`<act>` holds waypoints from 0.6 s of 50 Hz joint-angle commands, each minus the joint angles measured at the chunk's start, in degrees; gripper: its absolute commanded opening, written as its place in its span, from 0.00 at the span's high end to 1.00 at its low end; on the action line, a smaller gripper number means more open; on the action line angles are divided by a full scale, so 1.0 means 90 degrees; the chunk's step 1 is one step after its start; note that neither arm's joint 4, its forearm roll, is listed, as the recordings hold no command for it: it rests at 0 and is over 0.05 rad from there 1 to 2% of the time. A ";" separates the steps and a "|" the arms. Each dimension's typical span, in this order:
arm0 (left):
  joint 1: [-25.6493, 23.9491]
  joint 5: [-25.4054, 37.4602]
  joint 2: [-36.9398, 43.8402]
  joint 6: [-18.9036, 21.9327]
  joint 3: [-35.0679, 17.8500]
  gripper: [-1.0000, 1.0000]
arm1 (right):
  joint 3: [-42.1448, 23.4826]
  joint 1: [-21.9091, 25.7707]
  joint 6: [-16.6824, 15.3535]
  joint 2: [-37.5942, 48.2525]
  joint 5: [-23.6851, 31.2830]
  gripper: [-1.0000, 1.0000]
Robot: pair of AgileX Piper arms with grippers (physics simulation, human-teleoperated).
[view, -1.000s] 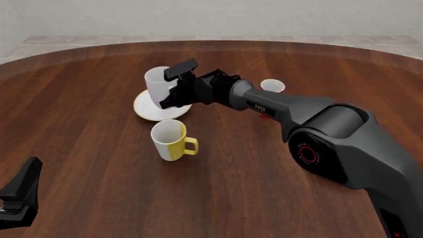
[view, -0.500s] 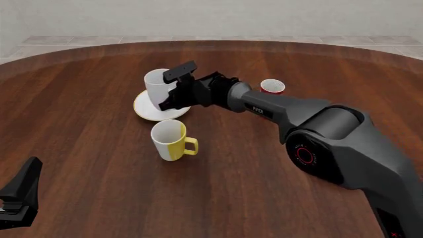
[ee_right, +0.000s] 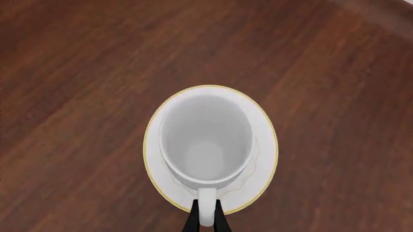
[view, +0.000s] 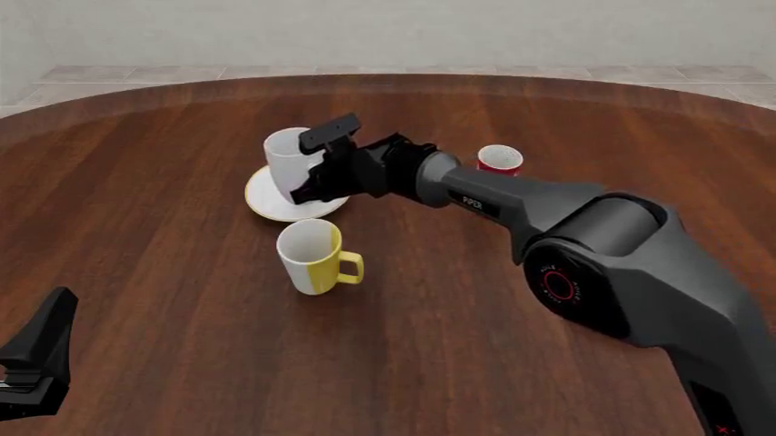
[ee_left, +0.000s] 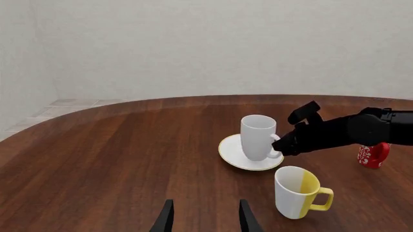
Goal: Put the white mug on the left plate.
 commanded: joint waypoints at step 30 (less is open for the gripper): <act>0.0000 0.0000 -0.0001 -0.0001 0.0000 0.00 | 0.0042 -0.0061 0.0407 -0.0153 0.0059 0.00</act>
